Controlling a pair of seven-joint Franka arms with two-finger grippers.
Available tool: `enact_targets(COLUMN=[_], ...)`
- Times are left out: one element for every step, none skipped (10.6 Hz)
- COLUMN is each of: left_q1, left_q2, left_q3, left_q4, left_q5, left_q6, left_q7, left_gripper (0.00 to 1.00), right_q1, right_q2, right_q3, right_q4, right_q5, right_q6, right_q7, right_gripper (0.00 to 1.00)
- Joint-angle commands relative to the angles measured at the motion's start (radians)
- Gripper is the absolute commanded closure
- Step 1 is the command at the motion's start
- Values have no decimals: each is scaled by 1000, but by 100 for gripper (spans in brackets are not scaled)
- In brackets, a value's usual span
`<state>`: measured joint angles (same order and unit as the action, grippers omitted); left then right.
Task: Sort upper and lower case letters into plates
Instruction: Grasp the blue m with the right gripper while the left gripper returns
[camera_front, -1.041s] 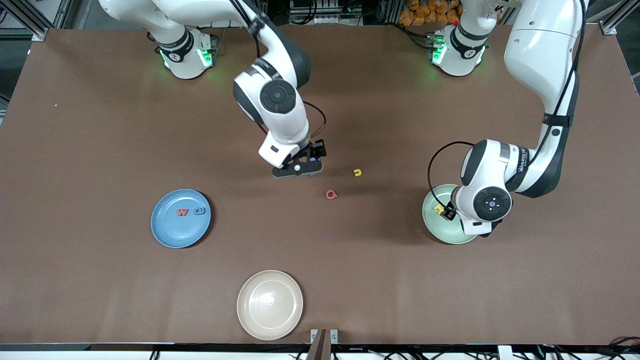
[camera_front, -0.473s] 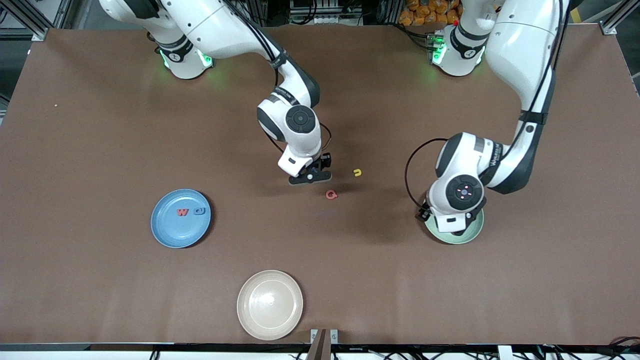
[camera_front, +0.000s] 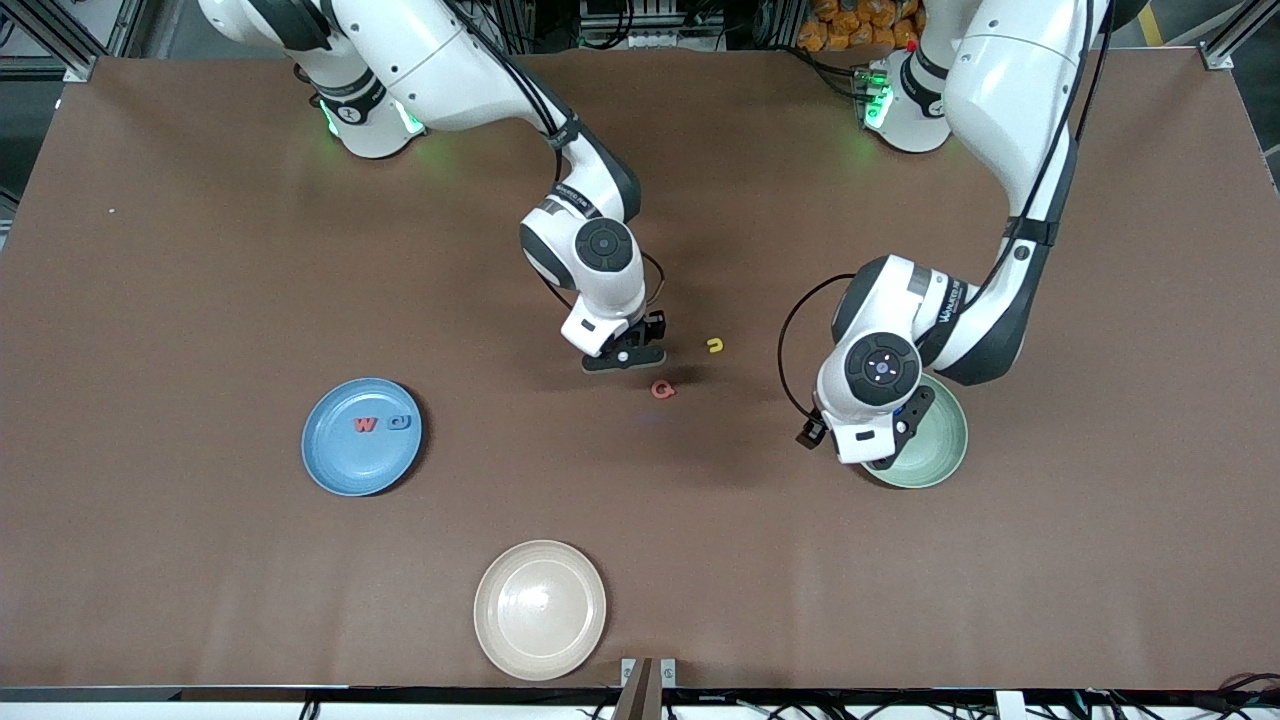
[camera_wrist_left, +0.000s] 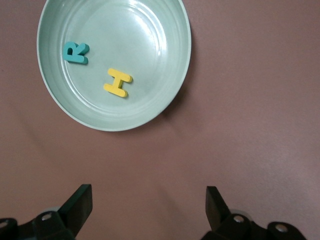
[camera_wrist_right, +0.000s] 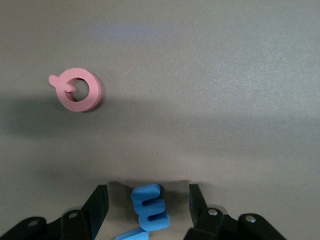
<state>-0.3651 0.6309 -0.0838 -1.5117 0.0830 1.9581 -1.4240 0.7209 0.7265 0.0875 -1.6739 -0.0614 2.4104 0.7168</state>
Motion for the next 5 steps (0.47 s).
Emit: enact_targets(left_q1=[-31,-53,-54,-64,-77], left_q2=[15,15,9,7,7], left_q3=[4,4,1,2,3], left_q4=[21,21,21,31,41], left_q5=[-19,-22,-31,-54,-64], left_q6=[7,10,12,12,12], left_q7=[-21,-23,-35,-42,-44], left_gripper=[0,0,0,0,0], right_q1=[12,12,12,12,12], right_q2=[1,1,4,4,4], right_q3=[0,0,0,0,0], right_q4=[-13,-15,-23,-27,-29], right_q5=[-21,-24,-24,-24,-35], right_q6=[13,13,19,29,27], right_q7=[41,49,58,88,96], right_gripper=[34,39,43,57,81])
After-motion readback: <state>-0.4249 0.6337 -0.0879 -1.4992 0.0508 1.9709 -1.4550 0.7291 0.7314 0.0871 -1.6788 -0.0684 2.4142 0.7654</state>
